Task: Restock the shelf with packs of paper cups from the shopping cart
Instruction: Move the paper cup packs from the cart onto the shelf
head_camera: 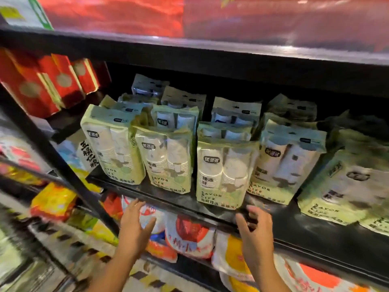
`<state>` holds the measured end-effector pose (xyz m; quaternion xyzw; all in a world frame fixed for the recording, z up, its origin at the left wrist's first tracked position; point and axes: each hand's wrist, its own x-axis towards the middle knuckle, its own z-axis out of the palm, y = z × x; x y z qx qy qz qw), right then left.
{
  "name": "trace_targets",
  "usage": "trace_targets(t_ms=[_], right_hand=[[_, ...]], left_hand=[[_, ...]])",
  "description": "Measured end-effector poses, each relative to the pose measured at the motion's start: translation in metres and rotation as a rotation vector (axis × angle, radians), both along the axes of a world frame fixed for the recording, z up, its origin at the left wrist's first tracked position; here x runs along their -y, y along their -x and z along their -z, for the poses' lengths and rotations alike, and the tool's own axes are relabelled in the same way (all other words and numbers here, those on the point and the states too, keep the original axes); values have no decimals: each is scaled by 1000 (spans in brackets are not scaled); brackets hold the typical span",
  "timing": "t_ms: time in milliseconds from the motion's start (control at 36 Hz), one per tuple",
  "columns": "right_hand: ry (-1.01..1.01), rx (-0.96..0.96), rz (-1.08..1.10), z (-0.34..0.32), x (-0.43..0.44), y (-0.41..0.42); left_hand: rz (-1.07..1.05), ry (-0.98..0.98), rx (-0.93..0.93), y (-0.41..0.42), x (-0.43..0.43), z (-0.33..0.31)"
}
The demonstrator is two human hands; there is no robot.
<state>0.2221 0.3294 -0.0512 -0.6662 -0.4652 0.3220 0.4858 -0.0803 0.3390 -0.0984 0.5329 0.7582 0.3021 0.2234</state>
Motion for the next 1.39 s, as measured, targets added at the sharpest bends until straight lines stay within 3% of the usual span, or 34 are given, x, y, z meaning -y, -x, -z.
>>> trace_targets(t_ms=[83, 250, 389, 528, 861, 1028, 1389], right_hand=[[-71, 110, -167, 14, 19, 8], [109, 197, -593, 30, 28, 54], [231, 205, -784, 27, 22, 113], [264, 333, -989, 18, 27, 176], [236, 628, -1224, 24, 71, 380], [220, 923, -1370, 30, 97, 483], [213, 1114, -1519, 38, 119, 621]], left_hand=[[-58, 27, -12, 11, 26, 6], [-132, 57, -81, 32, 75, -8], [-213, 182, -101, 65, 112, -27], [-235, 295, -154, 104, 145, -43], [-453, 371, -149, 285, 268, -37], [-570, 433, -141, 380, 332, -17], [-755, 478, -11, 460, 409, 12]])
